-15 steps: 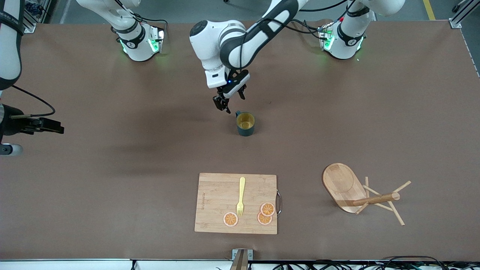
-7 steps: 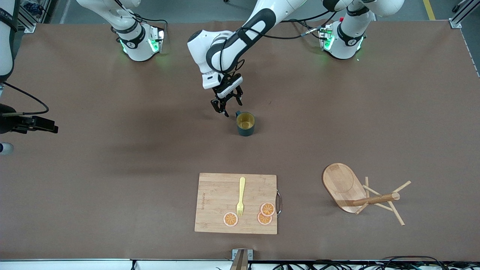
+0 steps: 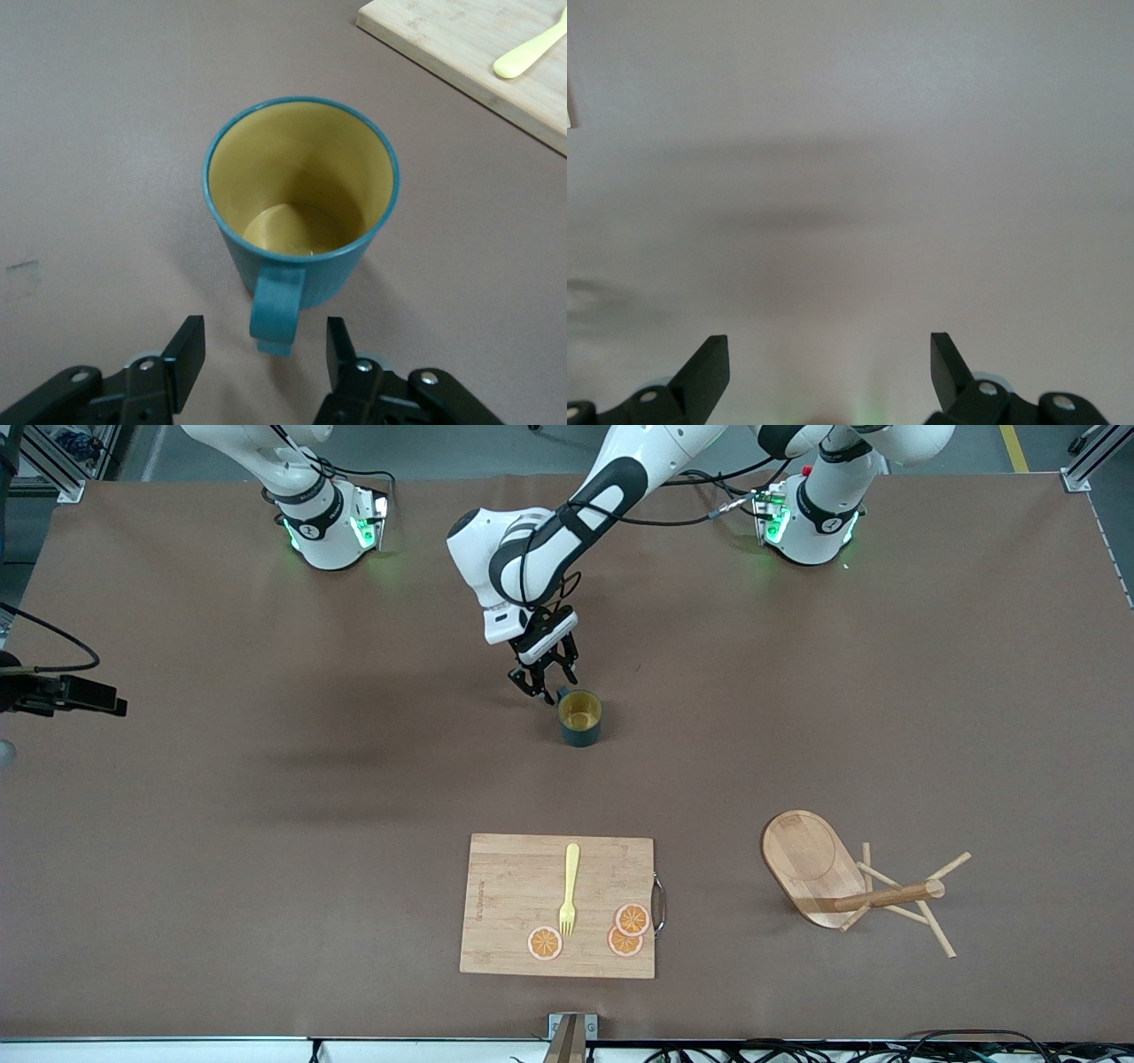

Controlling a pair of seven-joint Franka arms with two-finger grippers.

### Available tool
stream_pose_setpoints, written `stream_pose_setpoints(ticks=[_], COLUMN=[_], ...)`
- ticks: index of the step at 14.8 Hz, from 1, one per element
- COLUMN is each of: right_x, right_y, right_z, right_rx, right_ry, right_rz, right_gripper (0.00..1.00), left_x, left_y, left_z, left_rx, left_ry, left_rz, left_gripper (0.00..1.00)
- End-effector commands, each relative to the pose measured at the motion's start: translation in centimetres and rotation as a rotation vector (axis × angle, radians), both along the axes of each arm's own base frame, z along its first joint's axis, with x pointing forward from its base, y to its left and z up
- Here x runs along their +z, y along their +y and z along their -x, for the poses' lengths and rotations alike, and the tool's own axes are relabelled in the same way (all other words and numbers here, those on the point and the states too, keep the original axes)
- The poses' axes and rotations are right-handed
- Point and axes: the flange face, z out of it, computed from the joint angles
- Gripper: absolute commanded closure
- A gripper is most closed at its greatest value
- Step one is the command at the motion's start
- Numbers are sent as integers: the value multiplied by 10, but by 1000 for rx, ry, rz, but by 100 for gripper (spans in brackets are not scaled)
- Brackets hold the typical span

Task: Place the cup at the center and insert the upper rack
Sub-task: 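Lower the left gripper onto the mug handle and close it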

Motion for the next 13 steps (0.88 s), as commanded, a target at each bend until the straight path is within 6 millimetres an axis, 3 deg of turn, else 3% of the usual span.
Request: stream_pose_setpoints(ticks=[1,5,8,13], right_x=[12,20,29,51], right_y=[1,1,1,6], right_z=[29,62,75,95], right_rx=[2,5,8,22], right_ry=[-12,-53,-66,-92], right_rz=[-12,-3,3,16], right_gripper=[0,0,0,0], left_x=[3,-1,-2,6], left_y=[-3,-2,-2,-3], left_z=[-3,-4,-4,-8], left_rx=[-14,-21,-25,-24], left_ry=[-41,-47,-45,-40], left_rz=[-17,-24,-29,-21], left_gripper=[44,57,66,99])
